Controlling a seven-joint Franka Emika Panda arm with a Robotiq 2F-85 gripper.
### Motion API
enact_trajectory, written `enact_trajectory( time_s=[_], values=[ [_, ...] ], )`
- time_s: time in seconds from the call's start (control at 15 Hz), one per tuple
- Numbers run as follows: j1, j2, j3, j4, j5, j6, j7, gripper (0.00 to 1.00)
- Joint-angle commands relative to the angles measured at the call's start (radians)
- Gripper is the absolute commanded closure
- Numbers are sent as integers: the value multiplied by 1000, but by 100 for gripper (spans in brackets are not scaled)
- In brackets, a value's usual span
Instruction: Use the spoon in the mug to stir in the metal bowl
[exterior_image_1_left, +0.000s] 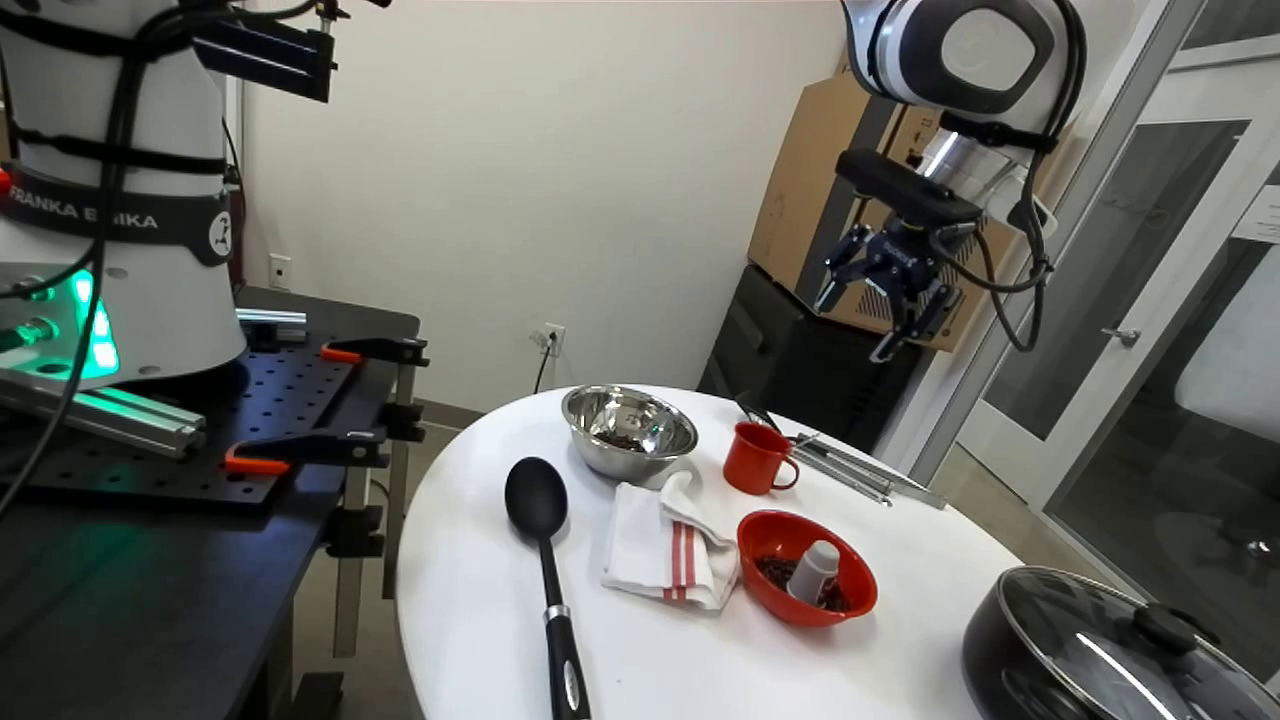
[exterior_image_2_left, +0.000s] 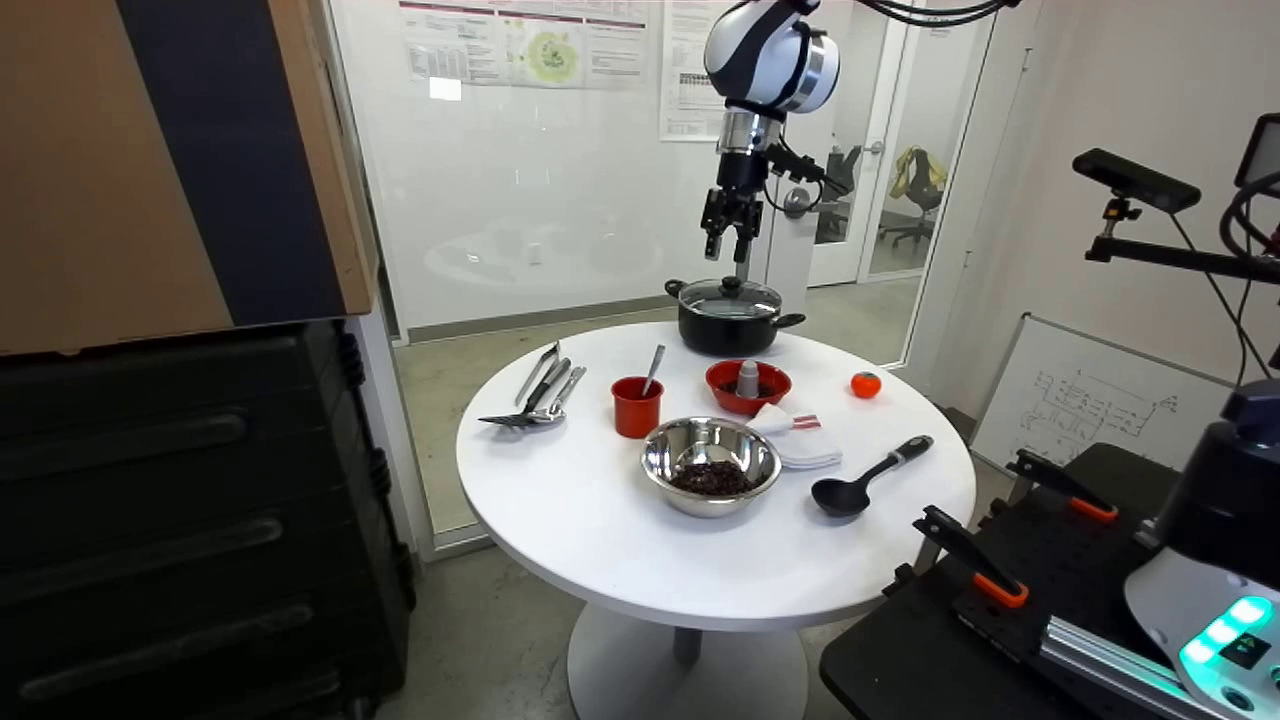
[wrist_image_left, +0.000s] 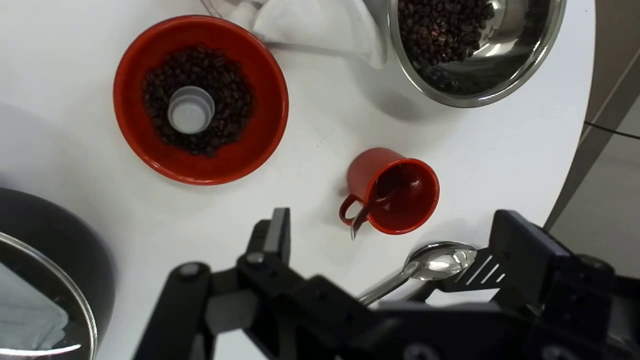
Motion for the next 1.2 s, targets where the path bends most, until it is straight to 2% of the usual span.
enact_trajectory(
  time_s=[0.0, 0.2, 0.47, 0.67, 1.13],
  values=[
    [-17, 35, 26, 12, -19, 27, -7, 0],
    [-39, 106, 55, 57, -10, 33, -95, 0],
    [-66, 200, 95, 121, 3, 119, -188, 0],
    [-74, 268, 121, 182, 11, 157, -204, 0],
    [-54, 412, 153, 348, -6, 130, -165, 0]
  ],
)
